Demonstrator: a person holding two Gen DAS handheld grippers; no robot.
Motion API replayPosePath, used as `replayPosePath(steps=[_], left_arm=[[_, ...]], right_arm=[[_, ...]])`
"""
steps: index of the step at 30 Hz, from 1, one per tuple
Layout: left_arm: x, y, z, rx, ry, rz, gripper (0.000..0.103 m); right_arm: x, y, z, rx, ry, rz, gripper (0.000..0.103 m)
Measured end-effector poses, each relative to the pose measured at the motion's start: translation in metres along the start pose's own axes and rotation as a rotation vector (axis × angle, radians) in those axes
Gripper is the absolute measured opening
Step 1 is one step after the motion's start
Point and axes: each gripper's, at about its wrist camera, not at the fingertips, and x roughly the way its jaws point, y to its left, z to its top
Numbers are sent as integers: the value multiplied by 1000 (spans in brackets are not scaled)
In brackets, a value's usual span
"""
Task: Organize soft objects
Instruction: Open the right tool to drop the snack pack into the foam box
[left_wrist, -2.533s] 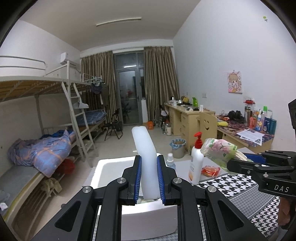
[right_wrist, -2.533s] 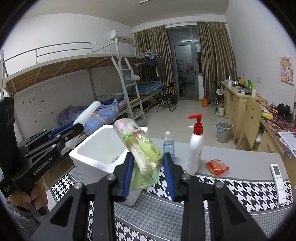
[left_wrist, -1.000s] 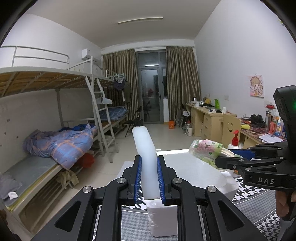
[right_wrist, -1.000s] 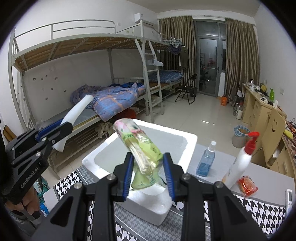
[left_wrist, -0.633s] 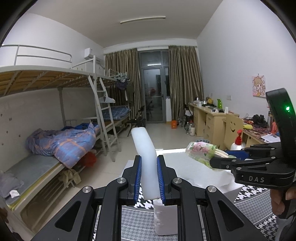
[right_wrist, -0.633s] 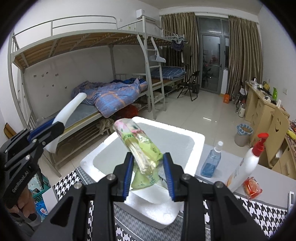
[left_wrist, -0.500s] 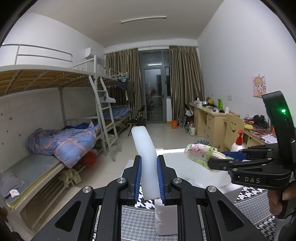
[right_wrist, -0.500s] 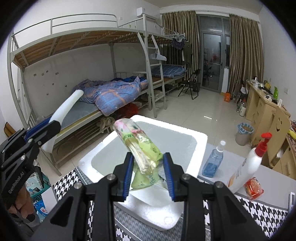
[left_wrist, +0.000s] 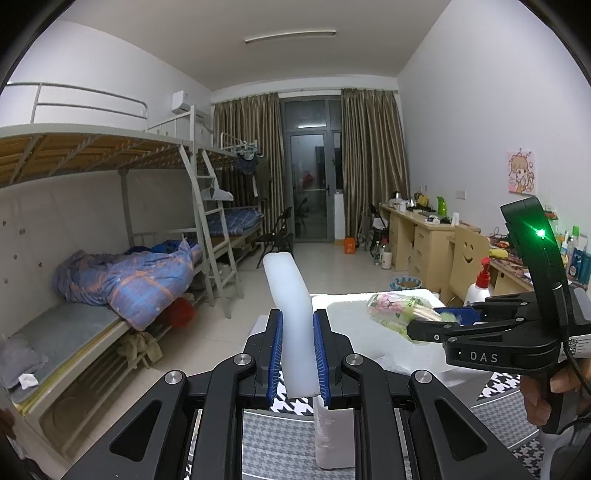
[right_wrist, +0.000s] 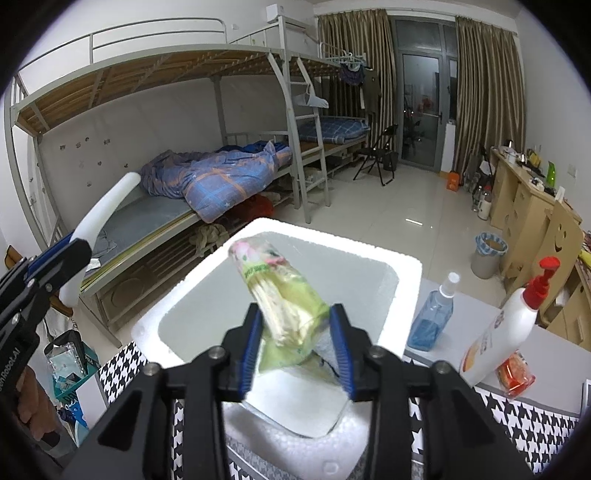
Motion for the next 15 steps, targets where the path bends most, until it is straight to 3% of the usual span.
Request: replayPosePath(steps=[2, 10, 15], left_arm=[[0, 0, 0, 0, 0, 0, 18], [0, -1, 1, 2, -1, -5, 18], [0, -1, 0, 3, -2, -8, 18]], right_arm=[[0, -1, 0, 2, -7, 2, 68], [-4, 3, -1, -13, -4, -1, 69], [-12, -1, 1, -3, -30, -16, 82]])
